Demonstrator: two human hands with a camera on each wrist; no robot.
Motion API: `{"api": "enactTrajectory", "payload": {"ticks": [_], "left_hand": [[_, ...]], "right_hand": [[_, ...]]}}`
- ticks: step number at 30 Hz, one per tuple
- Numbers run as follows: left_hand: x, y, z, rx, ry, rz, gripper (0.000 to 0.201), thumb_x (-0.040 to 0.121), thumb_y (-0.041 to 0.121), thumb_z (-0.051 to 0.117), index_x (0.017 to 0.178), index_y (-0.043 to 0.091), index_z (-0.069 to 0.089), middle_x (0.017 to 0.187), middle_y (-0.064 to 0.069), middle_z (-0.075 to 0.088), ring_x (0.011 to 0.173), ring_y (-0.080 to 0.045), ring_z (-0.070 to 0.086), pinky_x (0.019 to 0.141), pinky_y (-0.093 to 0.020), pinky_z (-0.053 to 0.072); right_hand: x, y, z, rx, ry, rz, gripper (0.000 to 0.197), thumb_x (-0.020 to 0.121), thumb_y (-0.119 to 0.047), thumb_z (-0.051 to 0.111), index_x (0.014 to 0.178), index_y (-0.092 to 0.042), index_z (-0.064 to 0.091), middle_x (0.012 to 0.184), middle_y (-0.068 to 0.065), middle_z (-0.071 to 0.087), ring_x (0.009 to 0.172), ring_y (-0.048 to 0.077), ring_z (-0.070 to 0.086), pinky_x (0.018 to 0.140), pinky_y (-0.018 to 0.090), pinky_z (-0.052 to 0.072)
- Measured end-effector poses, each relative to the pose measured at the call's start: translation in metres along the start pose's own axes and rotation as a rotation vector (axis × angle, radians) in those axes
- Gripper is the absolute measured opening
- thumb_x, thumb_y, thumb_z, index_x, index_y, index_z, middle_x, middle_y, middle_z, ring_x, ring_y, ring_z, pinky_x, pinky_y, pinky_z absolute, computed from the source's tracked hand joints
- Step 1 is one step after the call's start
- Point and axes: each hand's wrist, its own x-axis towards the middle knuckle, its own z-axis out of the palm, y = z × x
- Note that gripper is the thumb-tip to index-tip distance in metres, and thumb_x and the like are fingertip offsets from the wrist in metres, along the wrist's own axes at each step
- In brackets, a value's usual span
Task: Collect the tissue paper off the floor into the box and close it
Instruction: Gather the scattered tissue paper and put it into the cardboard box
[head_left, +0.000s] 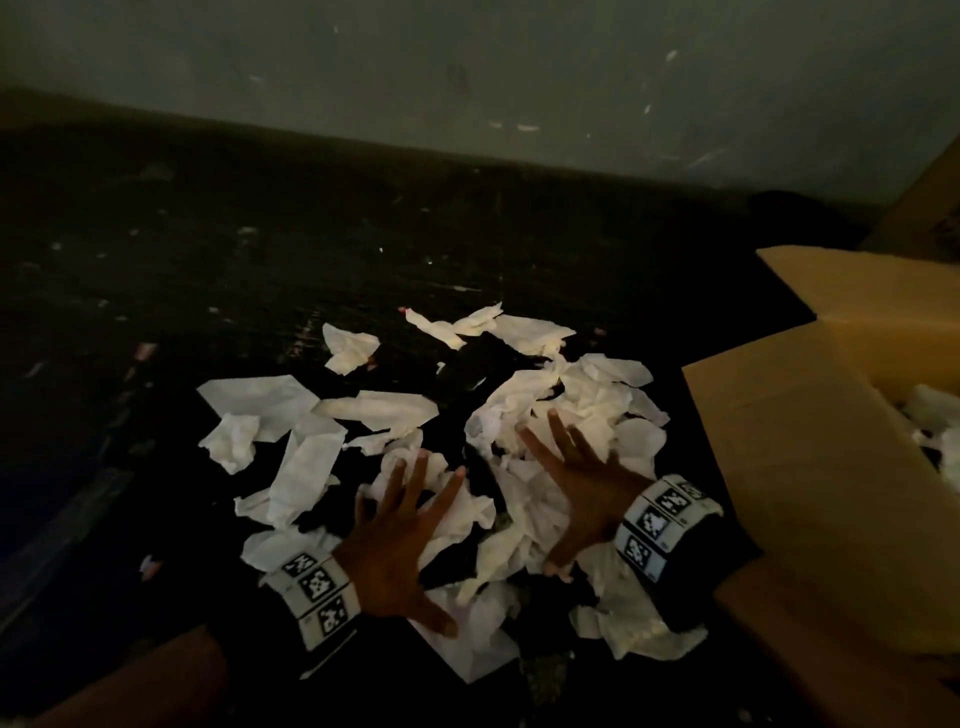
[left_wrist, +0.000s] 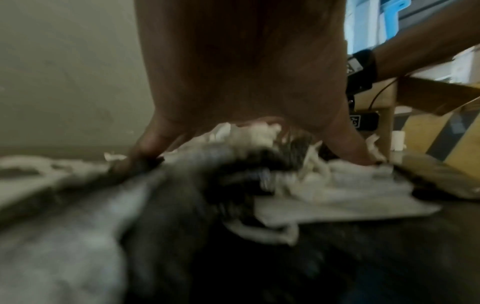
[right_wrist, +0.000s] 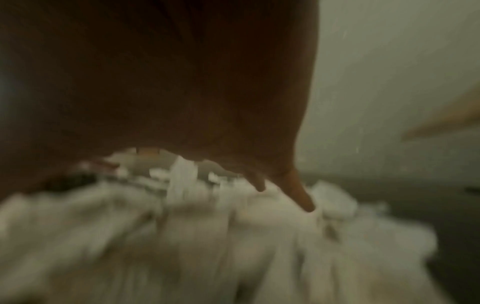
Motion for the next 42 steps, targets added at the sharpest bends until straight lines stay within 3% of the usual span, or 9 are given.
{"api": "enactTrajectory", "payload": {"ticks": [8, 14, 18, 21, 26, 29, 36, 39, 42], "left_hand": [[0.035, 0.003, 0.017, -0.037, 0.116, -0.060, 0.125, 0.044, 0.086, 0.049, 0.123, 0.049, -0.041, 0.142, -0.001, -0.045, 0.138, -0.035, -0.026, 0.105, -0.072, 0.004], [0.035, 0.013, 0.003, 0.020, 0.104, -0.062, 0.110, 0.054, 0.079, 0.025, 0.140, 0.032, -0.023, 0.143, -0.007, -0.041, 0.140, -0.039, -0.016, 0.111, -0.065, 0.011], [0.042, 0.005, 0.013, 0.006, 0.224, -0.057, 0.100, 0.088, 0.040, 0.056, 0.132, 0.040, -0.033, 0.141, -0.005, -0.041, 0.143, -0.036, -0.006, 0.111, -0.053, 0.027], [0.042, 0.007, 0.015, -0.119, 0.362, -0.046, 0.099, 0.091, 0.011, 0.052, 0.131, 0.043, -0.033, 0.149, 0.001, -0.034, 0.142, -0.037, 0.013, 0.108, -0.049, 0.035], [0.035, 0.008, 0.010, -0.250, 0.454, 0.000, 0.111, 0.084, -0.006, 0.051, 0.126, 0.055, -0.031, 0.132, 0.019, -0.050, 0.134, -0.038, 0.034, 0.103, -0.046, 0.040], [0.030, 0.016, -0.004, -0.235, 0.469, 0.042, 0.105, 0.088, 0.005, 0.053, 0.127, 0.050, -0.034, 0.146, 0.009, -0.037, 0.139, -0.033, 0.026, 0.106, -0.045, 0.038], [0.000, 0.071, -0.093, -0.137, 0.554, 0.199, 0.095, 0.089, 0.026, 0.058, 0.127, 0.050, -0.026, 0.145, 0.009, -0.038, 0.139, -0.021, 0.027, 0.100, -0.039, 0.045], [-0.010, 0.106, -0.133, -0.073, 0.628, 0.254, 0.099, 0.088, 0.027, 0.059, 0.121, 0.057, -0.029, 0.140, 0.012, -0.041, 0.137, -0.022, 0.030, 0.100, -0.039, 0.045], [-0.009, 0.157, -0.166, -0.020, 0.728, 0.307, 0.100, 0.088, 0.021, 0.060, 0.125, 0.055, -0.026, 0.143, 0.011, -0.039, 0.137, -0.024, 0.031, 0.103, -0.040, 0.039]], "right_hand": [[0.031, -0.027, 0.044, 0.069, 0.057, -0.140, 0.151, 0.050, -0.056, 0.084, 0.128, -0.038, -0.045, 0.144, -0.001, -0.048, 0.143, 0.025, -0.020, 0.112, 0.067, -0.006], [0.039, -0.029, 0.048, 0.154, 0.278, -0.178, 0.136, 0.064, -0.047, 0.080, 0.136, -0.037, -0.034, 0.148, 0.006, -0.041, 0.142, 0.032, 0.023, 0.113, 0.050, 0.024], [0.045, -0.029, 0.050, 0.186, 0.396, -0.218, 0.135, 0.072, -0.027, 0.078, 0.117, -0.058, -0.044, 0.152, 0.003, -0.033, 0.109, 0.032, 0.057, 0.079, 0.037, 0.052], [0.049, -0.035, 0.054, 0.294, 0.438, -0.226, 0.128, 0.080, -0.020, 0.070, 0.110, -0.061, -0.048, 0.160, 0.008, -0.002, 0.102, 0.031, 0.062, 0.079, 0.036, 0.054], [0.045, -0.041, 0.050, 0.329, 0.505, -0.225, 0.120, 0.088, -0.017, 0.061, 0.104, -0.064, -0.049, 0.158, 0.003, -0.017, 0.121, 0.033, 0.053, 0.095, 0.043, 0.050], [0.036, -0.039, 0.043, 0.260, 0.586, -0.258, 0.122, 0.086, -0.011, 0.062, 0.110, -0.064, -0.046, 0.154, 0.001, -0.030, 0.121, 0.032, 0.052, 0.093, 0.042, 0.051], [-0.018, -0.021, -0.025, 0.270, 0.839, -0.333, 0.095, 0.087, -0.016, 0.061, 0.147, -0.032, -0.012, 0.161, 0.004, -0.007, 0.139, 0.023, 0.033, 0.111, 0.039, 0.036], [-0.061, -0.004, -0.065, 0.294, 0.973, -0.381, 0.083, 0.084, -0.009, 0.061, 0.148, -0.013, 0.009, 0.159, 0.006, 0.005, 0.145, 0.024, 0.016, 0.119, 0.030, 0.015], [-0.103, 0.030, -0.097, 0.290, 1.093, -0.434, 0.087, 0.084, -0.022, 0.068, 0.145, -0.023, 0.006, 0.159, 0.005, 0.004, 0.145, 0.009, 0.004, 0.115, 0.008, 0.004]]}}
